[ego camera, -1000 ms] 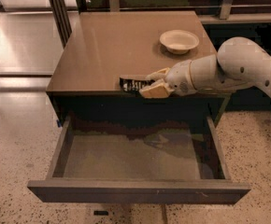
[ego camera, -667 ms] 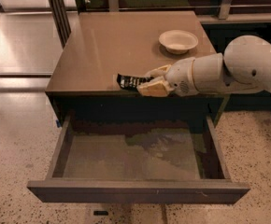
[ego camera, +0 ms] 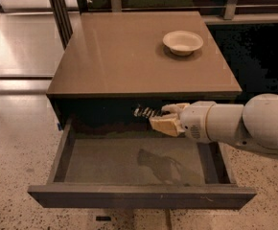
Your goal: Place rxbar chocolate into top drawer
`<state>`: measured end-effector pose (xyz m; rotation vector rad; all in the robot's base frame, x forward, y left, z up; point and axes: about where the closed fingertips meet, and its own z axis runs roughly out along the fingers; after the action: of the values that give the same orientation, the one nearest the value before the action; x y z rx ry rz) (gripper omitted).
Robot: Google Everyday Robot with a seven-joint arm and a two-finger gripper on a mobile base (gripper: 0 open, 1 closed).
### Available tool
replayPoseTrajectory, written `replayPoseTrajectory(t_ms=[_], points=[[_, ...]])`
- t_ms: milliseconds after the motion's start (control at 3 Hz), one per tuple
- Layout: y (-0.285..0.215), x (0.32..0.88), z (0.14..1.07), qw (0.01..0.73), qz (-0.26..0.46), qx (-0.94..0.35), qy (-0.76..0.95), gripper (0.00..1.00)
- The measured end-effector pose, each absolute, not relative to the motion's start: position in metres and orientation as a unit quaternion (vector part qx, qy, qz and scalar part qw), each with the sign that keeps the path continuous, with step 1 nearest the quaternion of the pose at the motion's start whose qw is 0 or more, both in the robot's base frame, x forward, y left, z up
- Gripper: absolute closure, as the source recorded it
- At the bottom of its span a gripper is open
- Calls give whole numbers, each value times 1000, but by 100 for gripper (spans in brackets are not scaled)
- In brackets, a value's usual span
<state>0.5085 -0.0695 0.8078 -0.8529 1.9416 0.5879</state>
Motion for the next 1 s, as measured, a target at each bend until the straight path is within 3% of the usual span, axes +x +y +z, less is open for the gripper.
replayPoseTrajectory(t_ms=[1000], points=[[-140, 475, 685, 337, 236, -227, 882, 100]])
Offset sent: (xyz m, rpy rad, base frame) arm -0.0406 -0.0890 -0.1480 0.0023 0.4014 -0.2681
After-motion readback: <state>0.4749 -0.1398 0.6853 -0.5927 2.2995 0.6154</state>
